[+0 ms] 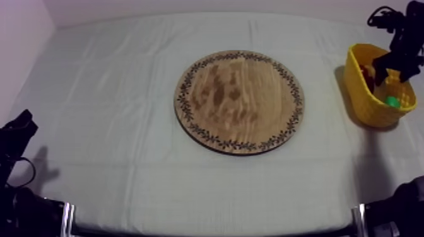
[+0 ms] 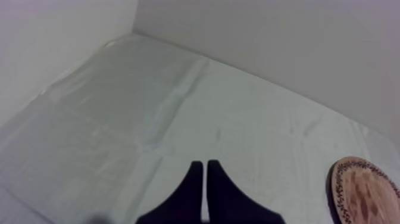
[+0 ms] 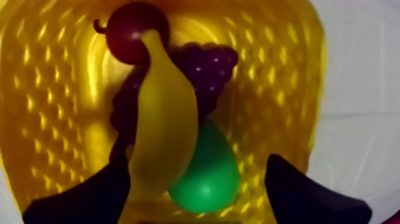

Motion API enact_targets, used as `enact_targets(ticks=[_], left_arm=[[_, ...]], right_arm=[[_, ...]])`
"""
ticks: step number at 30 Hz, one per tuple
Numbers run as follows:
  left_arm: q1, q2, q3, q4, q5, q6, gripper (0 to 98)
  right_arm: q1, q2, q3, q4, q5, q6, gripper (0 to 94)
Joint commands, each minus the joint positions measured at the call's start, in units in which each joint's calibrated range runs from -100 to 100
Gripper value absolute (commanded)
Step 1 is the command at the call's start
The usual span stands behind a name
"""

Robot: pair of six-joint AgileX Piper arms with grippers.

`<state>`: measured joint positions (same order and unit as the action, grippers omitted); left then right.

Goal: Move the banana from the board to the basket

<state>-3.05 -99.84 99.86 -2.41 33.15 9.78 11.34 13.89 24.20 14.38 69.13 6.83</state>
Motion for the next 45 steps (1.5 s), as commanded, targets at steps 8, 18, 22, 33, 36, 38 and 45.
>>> enact_targets(ticks=[8, 18, 22, 33, 36, 38, 45], left_arm=[[0.0, 0.0, 0.0, -0.01, 0.0, 0.0, 0.1], [0.0, 0.0, 0.0, -0.01, 0.0, 0.0, 0.1], [0.0, 0.0, 0.0, -0.01, 0.0, 0.0, 0.1], [0.0, 0.0, 0.0, -0.01, 0.0, 0.0, 0.1], [0.0, 0.0, 0.0, -0.01, 0.0, 0.0, 0.1], [0.0, 0.0, 0.0, -0.01, 0.0, 0.0, 0.1], [0.0, 0.0, 0.0, -0.01, 0.0, 0.0, 0.1]], right_arm=[[0.4, -5.3, 2.8, -2.1, 0.2, 2.4, 80.2], [0.8, -15.6, 7.0, -5.0, -5.9, 6.1, 42.7], [1.5, -21.2, 11.6, -6.7, -10.9, 7.4, 30.6], [0.9, -39.0, 26.4, -14.9, -18.8, 15.6, 2.2], [0.0, -44.6, 30.8, -16.8, -19.1, 17.5, 1.3], [-0.3, -48.3, 33.9, -18.5, -19.3, 19.0, 1.1], [-1.0, -60.8, 43.3, -23.6, -21.3, 21.3, 0.8]])
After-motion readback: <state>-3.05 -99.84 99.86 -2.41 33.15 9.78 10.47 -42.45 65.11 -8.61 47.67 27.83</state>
